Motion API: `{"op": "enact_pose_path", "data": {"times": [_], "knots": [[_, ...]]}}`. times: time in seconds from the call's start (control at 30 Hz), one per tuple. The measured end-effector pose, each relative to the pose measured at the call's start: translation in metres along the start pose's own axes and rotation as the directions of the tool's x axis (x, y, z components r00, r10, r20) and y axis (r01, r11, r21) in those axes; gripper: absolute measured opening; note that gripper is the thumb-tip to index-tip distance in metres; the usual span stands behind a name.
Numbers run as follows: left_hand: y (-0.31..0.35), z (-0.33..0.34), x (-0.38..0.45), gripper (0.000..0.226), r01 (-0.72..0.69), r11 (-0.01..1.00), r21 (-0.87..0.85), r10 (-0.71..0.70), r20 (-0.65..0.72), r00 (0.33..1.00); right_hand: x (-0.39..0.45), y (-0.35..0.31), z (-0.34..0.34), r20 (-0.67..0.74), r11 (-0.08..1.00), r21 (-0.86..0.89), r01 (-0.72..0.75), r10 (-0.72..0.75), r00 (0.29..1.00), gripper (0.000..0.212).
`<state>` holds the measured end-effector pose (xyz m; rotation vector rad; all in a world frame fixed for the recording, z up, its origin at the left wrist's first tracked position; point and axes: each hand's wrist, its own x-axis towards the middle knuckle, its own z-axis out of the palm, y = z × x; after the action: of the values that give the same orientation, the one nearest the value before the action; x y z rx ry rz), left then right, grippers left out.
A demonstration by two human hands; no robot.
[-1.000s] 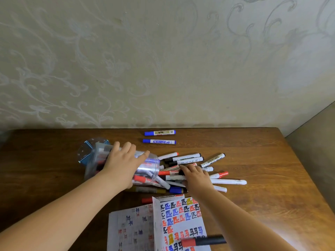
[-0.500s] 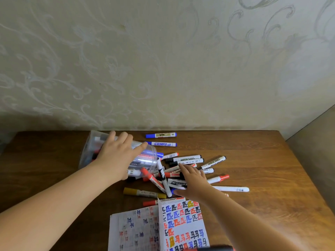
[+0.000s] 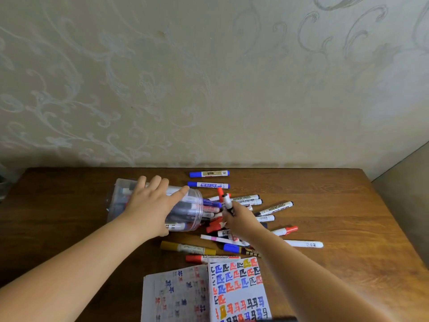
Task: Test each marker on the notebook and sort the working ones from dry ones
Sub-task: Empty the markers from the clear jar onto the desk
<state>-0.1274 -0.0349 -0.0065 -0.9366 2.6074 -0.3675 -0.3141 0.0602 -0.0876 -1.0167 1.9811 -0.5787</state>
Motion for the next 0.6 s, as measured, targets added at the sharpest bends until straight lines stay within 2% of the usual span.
{"op": "enact_pose_path", "data": {"times": [0.03, 0.13, 0.2, 0.27, 0.3, 0.4, 0.5, 0.53, 0.57, 0.6], "knots": [[0.002, 0.0, 0.001, 0.1, -0.004, 1.0, -0.003, 0.004, -0.004, 1.0, 0.002, 0.003, -0.005, 0.003, 0.999, -0.014, -0.041, 0.041, 0.999, 0.018], [0.009, -0.004, 0.005, 0.101, -0.02, 1.0, -0.018, 0.019, -0.018, 1.0, 0.004, 0.013, -0.013, 0.039, 0.975, -0.212, -0.072, 0.082, 0.996, 0.036], [0.013, -0.006, 0.008, 0.102, -0.034, 0.999, -0.012, 0.034, -0.025, 0.999, 0.002, 0.018, -0.013, 0.026, 0.961, -0.25, -0.118, 0.129, 0.991, 0.048], [0.015, -0.007, 0.01, 0.101, -0.05, 0.999, 0.001, 0.05, -0.043, 0.998, 0.003, 0.025, -0.012, -0.005, 0.969, -0.153, -0.192, 0.194, 0.981, 0.055], [0.016, -0.007, 0.011, 0.101, -0.056, 0.998, 0.003, 0.056, -0.052, 0.997, 0.004, 0.028, -0.01, -0.012, 0.971, -0.042, -0.235, 0.235, 0.972, 0.053], [0.019, -0.007, 0.014, 0.1, -0.074, 0.997, -0.002, 0.074, -0.06, 0.995, 0.005, 0.036, -0.004, 0.031, 0.894, 0.311, -0.323, 0.33, 0.943, 0.034], [0.022, -0.007, 0.015, 0.1, -0.091, 0.996, 0.011, 0.092, -0.052, 0.994, 0.003, 0.037, -0.007, 0.109, 0.845, 0.411, -0.343, 0.328, 0.938, 0.028], [0.022, -0.006, 0.015, 0.1, -0.092, 0.996, 0.011, 0.093, -0.047, 0.995, 0.003, 0.038, -0.009, 0.101, 0.861, 0.38, -0.337, 0.324, 0.941, 0.032], [0.022, -0.006, 0.015, 0.1, -0.092, 0.996, 0.008, 0.092, -0.045, 0.995, 0.002, 0.038, -0.012, 0.05, 0.915, 0.266, -0.304, 0.302, 0.952, 0.039], [0.022, -0.005, 0.015, 0.1, -0.091, 0.996, 0.006, 0.091, -0.042, 0.995, 0.001, 0.037, -0.016, -0.023, 0.961, 0.08, -0.266, 0.268, 0.963, 0.045]]}}
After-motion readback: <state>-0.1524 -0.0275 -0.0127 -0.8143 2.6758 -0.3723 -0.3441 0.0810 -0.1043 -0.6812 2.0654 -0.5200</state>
